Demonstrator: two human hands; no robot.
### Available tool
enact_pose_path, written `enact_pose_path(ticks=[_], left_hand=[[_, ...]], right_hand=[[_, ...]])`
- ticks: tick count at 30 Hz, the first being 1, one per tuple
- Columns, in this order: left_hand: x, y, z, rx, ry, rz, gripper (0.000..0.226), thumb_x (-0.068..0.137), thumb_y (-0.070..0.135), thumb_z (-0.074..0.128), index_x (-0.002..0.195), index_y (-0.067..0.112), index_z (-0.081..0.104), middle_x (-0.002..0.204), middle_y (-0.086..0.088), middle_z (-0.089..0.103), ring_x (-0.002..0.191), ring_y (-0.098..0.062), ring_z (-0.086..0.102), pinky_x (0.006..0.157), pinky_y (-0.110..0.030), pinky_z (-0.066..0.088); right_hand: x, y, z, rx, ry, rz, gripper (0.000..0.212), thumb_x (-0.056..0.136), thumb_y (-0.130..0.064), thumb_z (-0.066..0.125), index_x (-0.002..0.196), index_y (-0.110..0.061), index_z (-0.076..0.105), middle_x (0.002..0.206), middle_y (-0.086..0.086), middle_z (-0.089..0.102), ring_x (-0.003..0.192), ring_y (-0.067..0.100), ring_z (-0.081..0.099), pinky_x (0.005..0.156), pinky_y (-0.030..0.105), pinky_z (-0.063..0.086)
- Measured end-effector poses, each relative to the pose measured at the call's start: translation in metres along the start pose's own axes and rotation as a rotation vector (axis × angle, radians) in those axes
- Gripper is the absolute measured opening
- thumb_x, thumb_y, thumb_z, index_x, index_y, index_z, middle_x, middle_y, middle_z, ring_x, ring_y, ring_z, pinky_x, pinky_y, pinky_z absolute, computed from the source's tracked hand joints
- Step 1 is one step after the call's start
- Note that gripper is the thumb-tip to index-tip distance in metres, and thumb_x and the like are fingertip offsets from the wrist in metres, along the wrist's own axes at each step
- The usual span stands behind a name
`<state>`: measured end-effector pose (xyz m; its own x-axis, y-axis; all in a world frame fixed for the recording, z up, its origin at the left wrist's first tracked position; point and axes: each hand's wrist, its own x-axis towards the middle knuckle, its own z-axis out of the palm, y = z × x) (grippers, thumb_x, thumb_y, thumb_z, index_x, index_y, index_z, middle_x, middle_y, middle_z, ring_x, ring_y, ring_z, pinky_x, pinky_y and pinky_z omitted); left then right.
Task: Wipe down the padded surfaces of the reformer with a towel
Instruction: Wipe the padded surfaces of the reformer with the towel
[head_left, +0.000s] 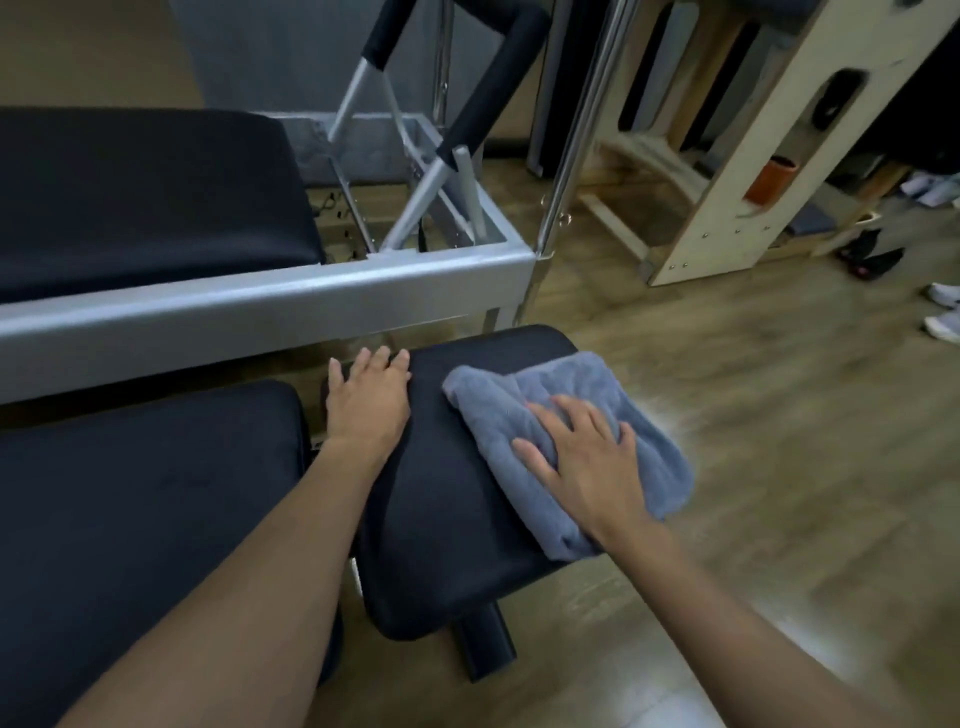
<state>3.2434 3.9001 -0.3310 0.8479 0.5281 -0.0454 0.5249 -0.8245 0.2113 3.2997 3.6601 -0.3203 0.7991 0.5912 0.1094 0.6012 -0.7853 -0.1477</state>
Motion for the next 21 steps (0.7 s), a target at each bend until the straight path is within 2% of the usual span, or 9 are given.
enact_pose_path(ticks=[2,5,8,14,21], left_hand=[[0.000,-0.003,0.007,-0.027,0.080,0.009,0.044,0.105,0.024,0.024,0.146,0.018,0.037,0.153,-0.004,0.037,0.144,-0.026,0.025,0.117,-0.055,0.011],[0.000,-0.007,0.013,-0.056,0.103,0.032,0.043,0.105,0.024,0.023,0.144,0.018,0.040,0.151,-0.003,0.039,0.143,-0.025,0.026,0.117,-0.054,0.011],[0.000,-0.007,0.013,-0.079,0.121,0.033,0.043,0.104,0.023,0.024,0.144,0.018,0.039,0.152,-0.003,0.038,0.144,-0.025,0.025,0.117,-0.054,0.010],[0.005,-0.006,0.018,-0.091,0.149,0.010,0.042,0.104,0.025,0.026,0.143,0.020,0.041,0.151,0.000,0.040,0.145,-0.023,0.024,0.118,-0.052,0.008],[0.014,-0.011,0.031,-0.132,0.225,0.010,0.041,0.104,0.026,0.028,0.142,0.023,0.045,0.151,0.002,0.040,0.144,-0.021,0.025,0.118,-0.049,0.004]], right_hand=[[-0.029,0.009,0.001,-0.007,0.036,0.012,0.062,0.090,-0.073,0.021,0.136,-0.042,0.048,0.145,-0.009,0.047,0.133,0.015,0.041,0.106,0.055,0.029],[-0.050,0.016,0.005,-0.006,0.074,0.012,0.065,0.089,-0.077,0.011,0.137,-0.047,0.044,0.145,-0.014,0.044,0.133,0.010,0.037,0.108,0.052,0.027],[-0.046,0.012,0.002,-0.003,0.036,0.037,0.064,0.088,-0.077,0.012,0.139,-0.049,0.041,0.148,-0.015,0.041,0.136,0.010,0.035,0.111,0.052,0.024],[-0.006,0.009,0.001,-0.042,-0.053,0.064,0.065,0.088,-0.072,0.017,0.146,-0.046,0.034,0.156,-0.013,0.033,0.144,0.014,0.027,0.113,0.057,0.020],[0.102,0.003,0.019,-0.002,-0.017,-0.023,0.058,0.094,-0.067,0.024,0.142,-0.039,0.042,0.149,-0.005,0.043,0.134,0.024,0.041,0.100,0.059,0.029]])
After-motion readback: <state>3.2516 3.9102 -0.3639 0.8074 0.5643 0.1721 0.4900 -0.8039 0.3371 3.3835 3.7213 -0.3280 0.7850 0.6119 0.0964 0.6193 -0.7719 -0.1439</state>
